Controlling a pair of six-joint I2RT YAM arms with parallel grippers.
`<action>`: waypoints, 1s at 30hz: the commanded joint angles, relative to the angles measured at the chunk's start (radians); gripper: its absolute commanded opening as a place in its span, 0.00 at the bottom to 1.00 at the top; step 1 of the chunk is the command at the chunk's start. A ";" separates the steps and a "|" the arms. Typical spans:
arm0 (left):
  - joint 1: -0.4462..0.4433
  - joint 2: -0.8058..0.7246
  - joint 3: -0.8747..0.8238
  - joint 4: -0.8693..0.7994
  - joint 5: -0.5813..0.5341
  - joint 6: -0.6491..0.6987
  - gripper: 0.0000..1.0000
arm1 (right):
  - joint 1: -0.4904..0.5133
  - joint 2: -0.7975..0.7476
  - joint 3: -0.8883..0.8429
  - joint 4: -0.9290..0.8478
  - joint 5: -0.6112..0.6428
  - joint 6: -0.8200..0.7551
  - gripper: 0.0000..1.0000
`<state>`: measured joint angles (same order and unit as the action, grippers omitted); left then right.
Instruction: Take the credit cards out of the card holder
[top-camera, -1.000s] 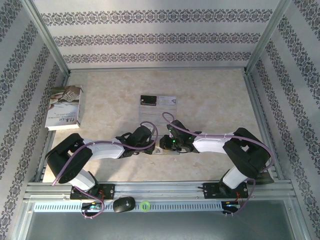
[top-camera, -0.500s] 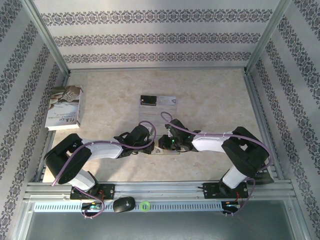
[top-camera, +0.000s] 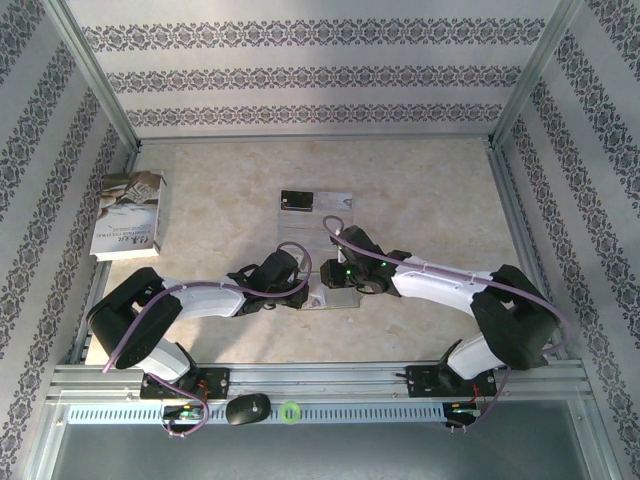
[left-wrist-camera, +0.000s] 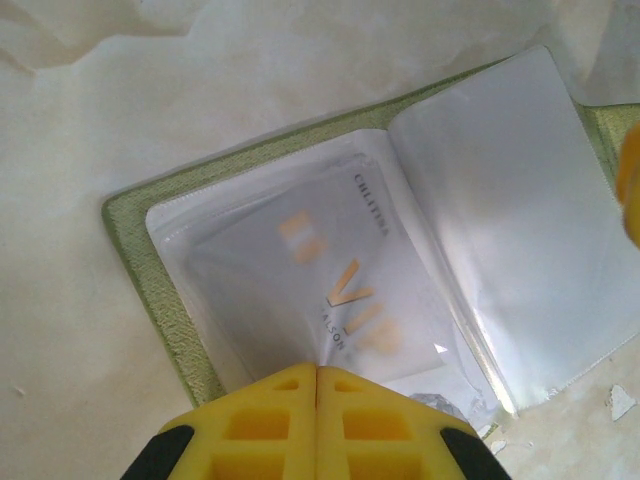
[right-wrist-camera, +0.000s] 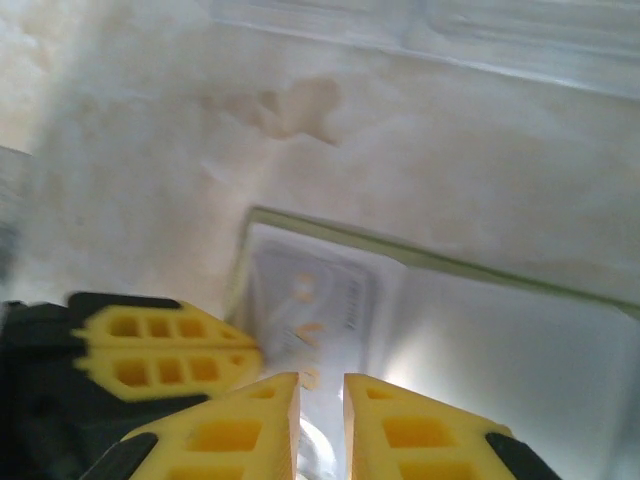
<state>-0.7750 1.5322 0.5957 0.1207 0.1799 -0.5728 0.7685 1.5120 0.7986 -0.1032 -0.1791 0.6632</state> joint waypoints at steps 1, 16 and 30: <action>0.013 0.007 -0.031 -0.108 0.031 0.008 0.08 | 0.009 0.073 0.040 -0.008 -0.086 -0.041 0.19; 0.022 0.003 -0.033 -0.105 0.036 0.013 0.08 | 0.028 0.151 0.052 -0.063 -0.072 -0.065 0.14; 0.024 -0.001 -0.037 -0.103 0.032 0.013 0.08 | 0.058 0.156 0.065 -0.132 0.028 -0.075 0.21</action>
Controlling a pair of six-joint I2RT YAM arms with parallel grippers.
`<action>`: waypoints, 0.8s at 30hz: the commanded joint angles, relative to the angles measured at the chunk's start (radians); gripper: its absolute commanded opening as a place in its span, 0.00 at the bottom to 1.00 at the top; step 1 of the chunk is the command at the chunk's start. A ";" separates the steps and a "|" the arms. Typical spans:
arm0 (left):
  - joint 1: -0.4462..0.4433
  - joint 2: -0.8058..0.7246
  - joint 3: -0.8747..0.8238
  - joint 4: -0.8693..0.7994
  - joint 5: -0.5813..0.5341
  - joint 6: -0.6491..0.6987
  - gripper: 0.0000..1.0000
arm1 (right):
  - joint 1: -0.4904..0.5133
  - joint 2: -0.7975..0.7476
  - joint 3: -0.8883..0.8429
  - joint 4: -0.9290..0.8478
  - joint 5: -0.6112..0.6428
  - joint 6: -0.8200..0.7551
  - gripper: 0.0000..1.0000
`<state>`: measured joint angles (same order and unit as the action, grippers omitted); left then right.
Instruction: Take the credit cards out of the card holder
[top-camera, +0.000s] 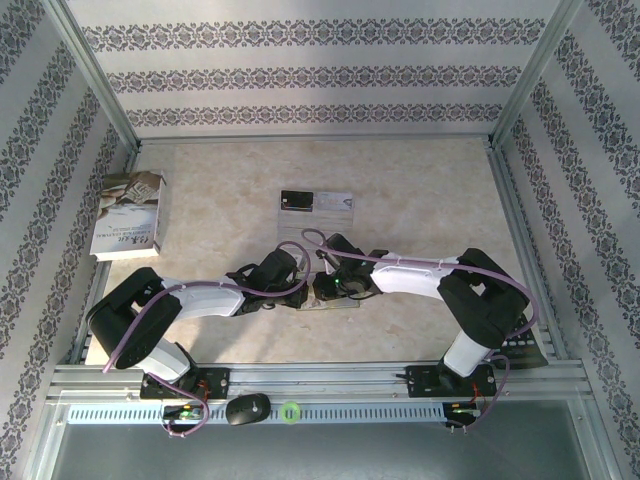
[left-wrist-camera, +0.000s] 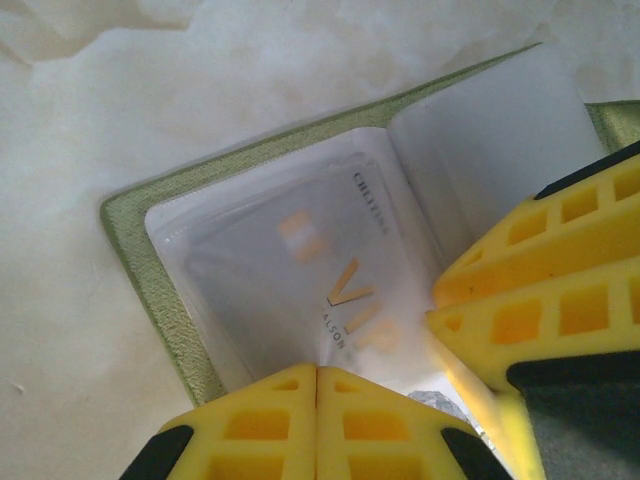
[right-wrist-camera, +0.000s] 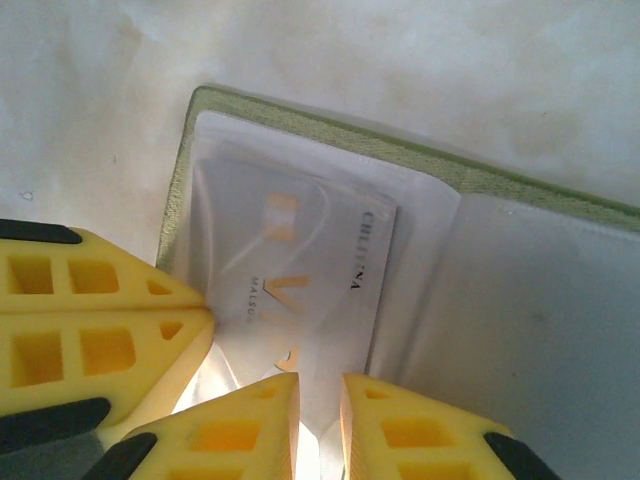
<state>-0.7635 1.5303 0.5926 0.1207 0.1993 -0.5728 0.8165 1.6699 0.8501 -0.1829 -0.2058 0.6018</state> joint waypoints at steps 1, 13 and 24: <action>0.013 0.001 -0.033 -0.102 0.014 0.012 0.08 | 0.010 -0.005 0.011 -0.053 0.058 -0.014 0.21; 0.016 0.012 -0.039 -0.092 0.016 0.008 0.08 | -0.003 -0.027 -0.024 -0.049 0.078 0.009 0.19; 0.016 0.019 -0.039 -0.089 0.017 0.008 0.08 | -0.018 -0.003 -0.028 -0.042 0.040 0.017 0.22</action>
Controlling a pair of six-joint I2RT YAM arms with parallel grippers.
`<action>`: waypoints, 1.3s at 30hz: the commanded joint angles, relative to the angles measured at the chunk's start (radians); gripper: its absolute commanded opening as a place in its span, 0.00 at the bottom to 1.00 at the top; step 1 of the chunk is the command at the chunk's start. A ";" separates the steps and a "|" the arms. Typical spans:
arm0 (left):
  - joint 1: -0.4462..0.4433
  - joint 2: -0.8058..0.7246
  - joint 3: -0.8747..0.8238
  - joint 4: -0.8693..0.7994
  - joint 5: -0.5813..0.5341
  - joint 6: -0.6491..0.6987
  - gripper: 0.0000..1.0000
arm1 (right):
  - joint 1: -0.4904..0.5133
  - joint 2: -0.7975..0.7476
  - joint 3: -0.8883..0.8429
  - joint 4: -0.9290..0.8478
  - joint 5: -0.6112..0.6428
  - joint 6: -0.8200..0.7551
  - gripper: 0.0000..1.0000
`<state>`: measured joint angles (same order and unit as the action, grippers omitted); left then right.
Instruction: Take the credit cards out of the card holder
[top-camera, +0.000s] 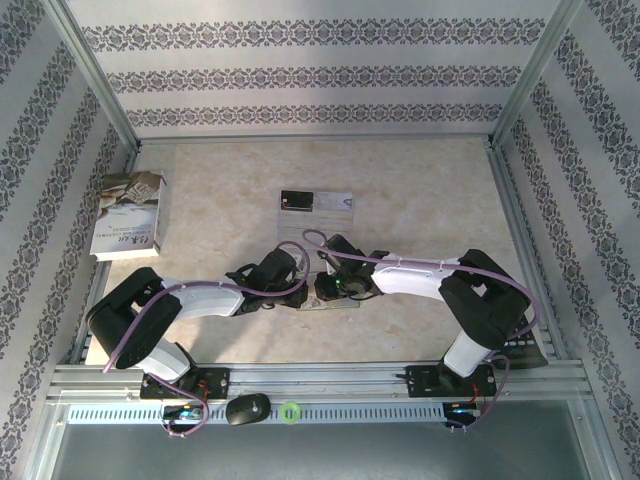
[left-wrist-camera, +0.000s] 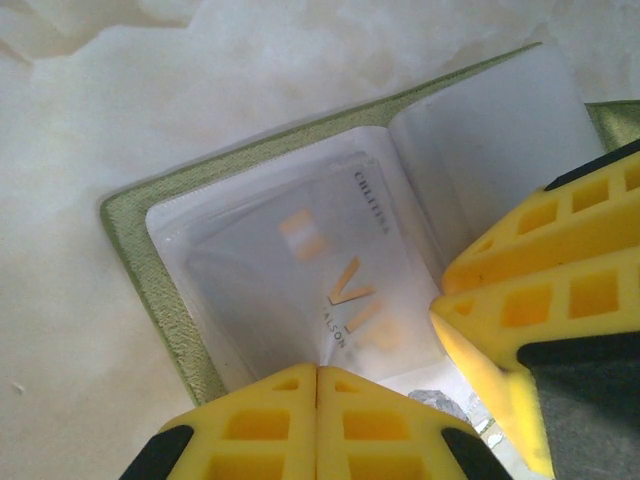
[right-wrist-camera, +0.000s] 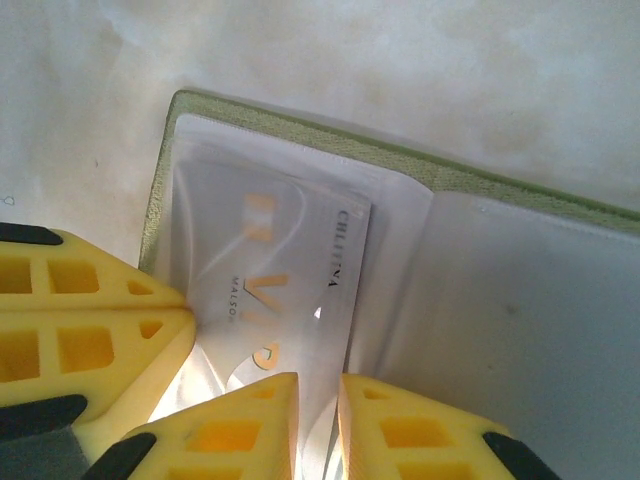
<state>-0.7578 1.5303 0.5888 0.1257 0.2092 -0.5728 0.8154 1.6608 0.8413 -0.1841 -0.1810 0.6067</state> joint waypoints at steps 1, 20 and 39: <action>0.011 0.019 -0.035 -0.096 0.007 0.009 0.08 | -0.018 0.011 -0.016 -0.045 0.017 0.014 0.22; 0.018 0.048 -0.032 -0.067 0.035 0.004 0.11 | -0.026 0.074 -0.039 0.079 -0.128 0.071 0.21; 0.020 -0.054 -0.042 -0.108 -0.006 -0.018 0.25 | -0.055 -0.053 -0.126 0.160 -0.102 0.105 0.00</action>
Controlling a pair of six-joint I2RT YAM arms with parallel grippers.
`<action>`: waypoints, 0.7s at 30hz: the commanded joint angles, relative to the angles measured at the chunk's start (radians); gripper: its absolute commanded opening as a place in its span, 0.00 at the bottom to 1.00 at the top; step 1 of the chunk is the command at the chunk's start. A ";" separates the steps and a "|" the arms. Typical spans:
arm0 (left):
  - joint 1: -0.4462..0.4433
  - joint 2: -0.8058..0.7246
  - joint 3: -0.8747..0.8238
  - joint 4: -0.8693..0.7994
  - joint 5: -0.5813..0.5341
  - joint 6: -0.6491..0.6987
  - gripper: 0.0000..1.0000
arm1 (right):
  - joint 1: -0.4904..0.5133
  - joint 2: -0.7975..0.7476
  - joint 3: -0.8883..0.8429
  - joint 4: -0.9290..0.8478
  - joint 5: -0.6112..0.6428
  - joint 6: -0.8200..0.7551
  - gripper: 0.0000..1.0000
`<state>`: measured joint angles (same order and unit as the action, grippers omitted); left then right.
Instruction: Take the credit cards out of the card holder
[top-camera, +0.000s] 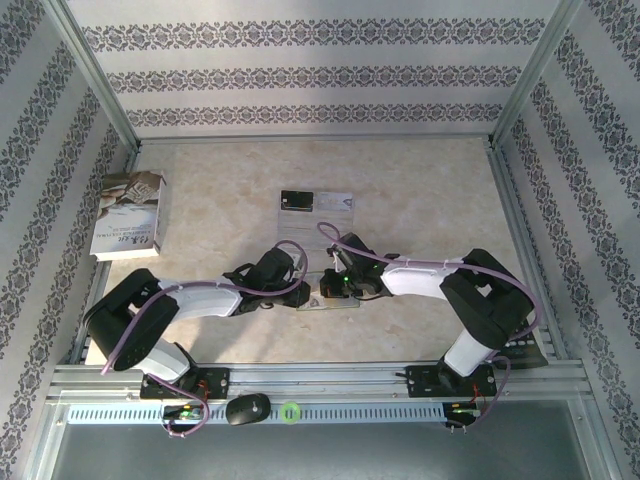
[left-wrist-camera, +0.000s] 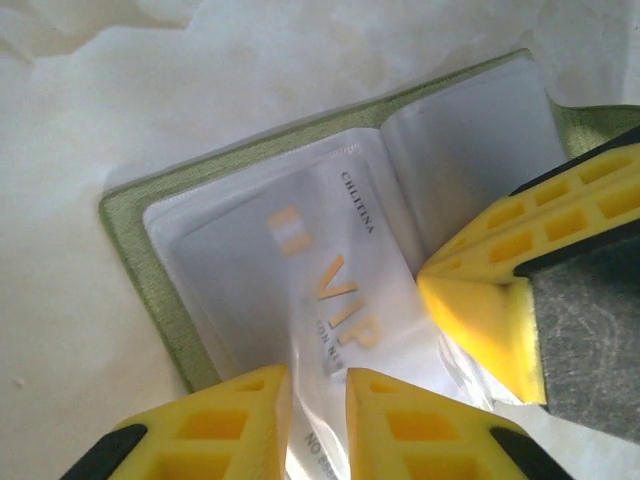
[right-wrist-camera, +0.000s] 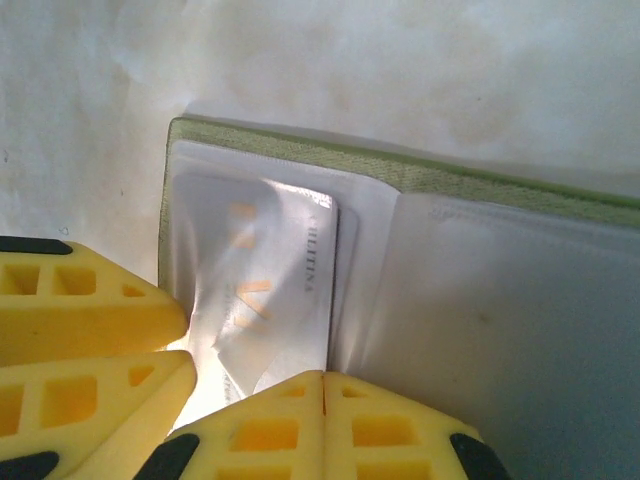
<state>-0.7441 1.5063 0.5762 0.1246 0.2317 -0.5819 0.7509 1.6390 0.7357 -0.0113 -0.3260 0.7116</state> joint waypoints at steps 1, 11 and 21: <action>0.005 -0.041 -0.031 -0.109 -0.032 -0.009 0.25 | 0.011 -0.033 -0.019 -0.013 0.040 0.001 0.00; 0.006 -0.067 -0.013 -0.166 -0.102 0.034 0.26 | 0.024 0.005 -0.007 -0.013 0.055 0.017 0.02; 0.005 0.010 -0.010 -0.109 -0.076 0.025 0.24 | 0.022 0.029 -0.006 0.018 0.045 0.041 0.16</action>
<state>-0.7437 1.4689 0.5640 0.0101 0.1471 -0.5720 0.7639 1.6413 0.7303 -0.0002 -0.2981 0.7353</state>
